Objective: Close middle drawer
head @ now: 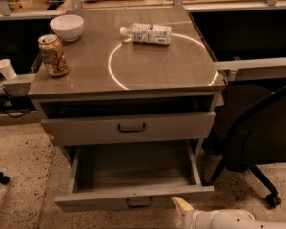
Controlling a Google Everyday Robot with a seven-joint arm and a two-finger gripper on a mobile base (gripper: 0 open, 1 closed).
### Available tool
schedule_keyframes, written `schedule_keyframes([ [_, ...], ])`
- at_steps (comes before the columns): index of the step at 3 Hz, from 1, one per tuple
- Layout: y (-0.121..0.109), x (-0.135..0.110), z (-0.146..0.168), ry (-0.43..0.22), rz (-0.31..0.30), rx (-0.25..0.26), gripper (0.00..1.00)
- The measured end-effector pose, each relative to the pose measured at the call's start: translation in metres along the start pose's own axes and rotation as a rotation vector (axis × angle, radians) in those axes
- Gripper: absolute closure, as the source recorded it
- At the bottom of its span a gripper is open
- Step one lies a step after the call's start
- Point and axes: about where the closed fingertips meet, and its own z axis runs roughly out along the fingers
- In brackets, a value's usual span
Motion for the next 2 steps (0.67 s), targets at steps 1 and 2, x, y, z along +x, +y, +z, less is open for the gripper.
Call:
schedule_keyframes([
  [1, -0.001, -0.001, 0.000, -0.015, 0.003, 0.023, 0.00],
  [2, -0.020, -0.001, -0.001, -0.021, -0.003, 0.052, 0.18],
])
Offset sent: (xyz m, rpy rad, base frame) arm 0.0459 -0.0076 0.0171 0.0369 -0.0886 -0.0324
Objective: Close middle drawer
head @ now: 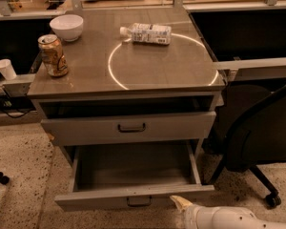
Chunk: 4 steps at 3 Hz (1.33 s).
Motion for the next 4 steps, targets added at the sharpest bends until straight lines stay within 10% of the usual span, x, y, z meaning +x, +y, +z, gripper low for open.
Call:
schedule_keyframes([
  [3, -0.073, 0.032, 0.004, 0.043, 0.119, 0.111, 0.88],
  [4, -0.094, 0.040, 0.012, 0.066, 0.157, 0.153, 0.85],
])
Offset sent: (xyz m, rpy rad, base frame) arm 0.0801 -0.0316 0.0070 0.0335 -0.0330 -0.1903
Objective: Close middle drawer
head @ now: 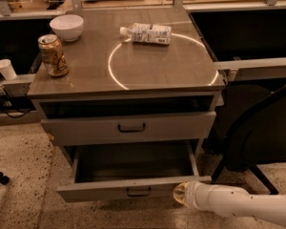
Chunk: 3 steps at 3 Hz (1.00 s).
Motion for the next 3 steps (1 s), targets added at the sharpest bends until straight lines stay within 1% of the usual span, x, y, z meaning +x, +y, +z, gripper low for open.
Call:
schedule_keyframes([
  [1, -0.015, -0.003, 0.017, -0.010, 0.021, 0.028, 0.61],
  [2, -0.028, -0.012, 0.036, -0.040, 0.027, 0.050, 0.38],
  [3, -0.029, -0.012, 0.038, -0.042, 0.029, 0.051, 0.15],
])
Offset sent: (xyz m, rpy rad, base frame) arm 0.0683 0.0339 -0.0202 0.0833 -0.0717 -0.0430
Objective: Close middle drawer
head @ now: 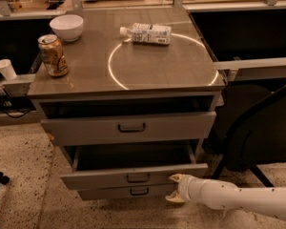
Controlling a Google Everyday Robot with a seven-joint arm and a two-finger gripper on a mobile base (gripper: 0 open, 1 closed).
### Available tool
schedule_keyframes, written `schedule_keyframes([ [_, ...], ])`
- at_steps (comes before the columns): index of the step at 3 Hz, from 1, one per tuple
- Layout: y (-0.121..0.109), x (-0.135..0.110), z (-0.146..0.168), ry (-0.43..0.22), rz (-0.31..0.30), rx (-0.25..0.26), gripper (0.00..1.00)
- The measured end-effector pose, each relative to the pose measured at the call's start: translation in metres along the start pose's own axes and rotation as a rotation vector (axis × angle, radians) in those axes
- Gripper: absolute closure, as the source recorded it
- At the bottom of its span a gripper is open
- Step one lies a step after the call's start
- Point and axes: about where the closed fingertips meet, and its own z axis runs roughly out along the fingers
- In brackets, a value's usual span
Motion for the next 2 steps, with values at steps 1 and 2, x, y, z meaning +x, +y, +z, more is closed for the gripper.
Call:
schedule_keyframes([
  [1, 0.0000, 0.0000, 0.0000, 0.000, 0.000, 0.000, 0.00],
  [2, 0.0001, -0.0001, 0.0001, 0.000, 0.000, 0.000, 0.00],
])
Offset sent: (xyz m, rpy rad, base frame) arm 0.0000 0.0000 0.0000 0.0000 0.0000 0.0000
